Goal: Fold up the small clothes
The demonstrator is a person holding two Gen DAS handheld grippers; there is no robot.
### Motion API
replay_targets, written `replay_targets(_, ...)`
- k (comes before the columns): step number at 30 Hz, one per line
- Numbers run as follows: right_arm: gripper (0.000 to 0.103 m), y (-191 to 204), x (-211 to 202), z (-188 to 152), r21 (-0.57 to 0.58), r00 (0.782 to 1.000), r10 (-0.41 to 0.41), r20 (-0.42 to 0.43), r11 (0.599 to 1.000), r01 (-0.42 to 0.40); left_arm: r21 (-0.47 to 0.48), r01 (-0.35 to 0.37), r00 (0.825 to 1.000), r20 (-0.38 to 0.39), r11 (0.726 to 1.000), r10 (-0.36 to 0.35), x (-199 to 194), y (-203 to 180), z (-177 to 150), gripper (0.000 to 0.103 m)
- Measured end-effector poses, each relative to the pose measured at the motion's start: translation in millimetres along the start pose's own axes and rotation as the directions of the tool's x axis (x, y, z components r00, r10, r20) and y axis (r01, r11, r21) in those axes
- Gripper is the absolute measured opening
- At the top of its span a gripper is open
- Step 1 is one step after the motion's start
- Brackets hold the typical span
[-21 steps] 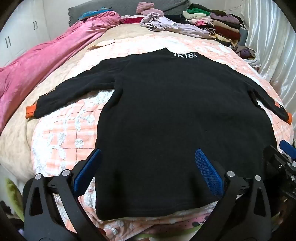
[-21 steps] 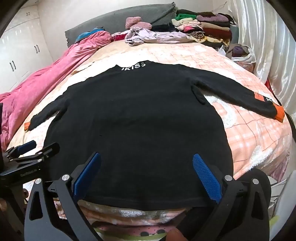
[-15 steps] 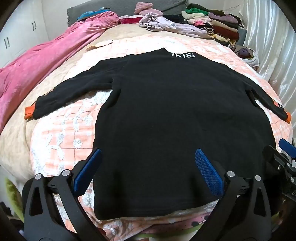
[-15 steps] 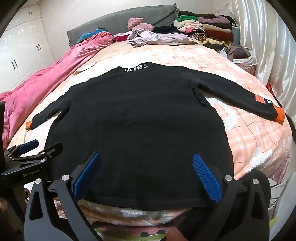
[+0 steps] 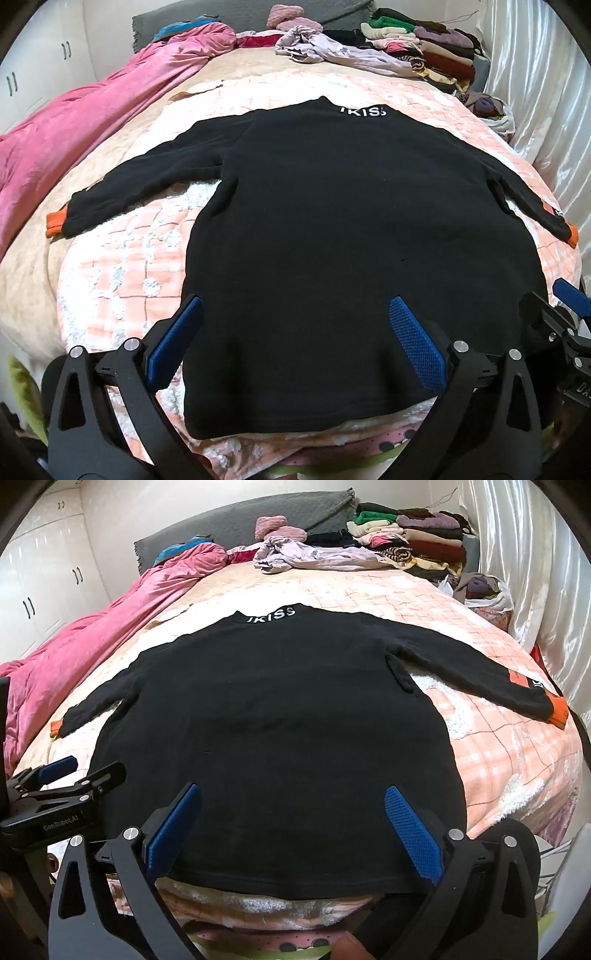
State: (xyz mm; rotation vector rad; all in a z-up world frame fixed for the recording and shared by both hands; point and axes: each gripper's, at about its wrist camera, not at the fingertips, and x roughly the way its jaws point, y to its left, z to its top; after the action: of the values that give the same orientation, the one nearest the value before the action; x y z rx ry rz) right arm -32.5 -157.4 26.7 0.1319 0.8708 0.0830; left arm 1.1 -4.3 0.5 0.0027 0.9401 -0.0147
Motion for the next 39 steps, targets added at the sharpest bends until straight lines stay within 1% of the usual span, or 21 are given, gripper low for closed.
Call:
replay_targets(12,0.099,0.6,-2.1,-2.1,-0.005,1.0,-0.013,0.004,1.0,0.013,0.0,0.007,1.0,0.005,1.0,-0.007,-1.4,-0.1,-0.2,0.094)
replay_targets(39,0.099,-0.8,-1.3,-3.8,-0.004,1.0,-0.016,0.0,1.0,0.016,0.0,0.006,1.0,0.002,1.0,-0.006,-1.8,1.1,-0.5,0.094)
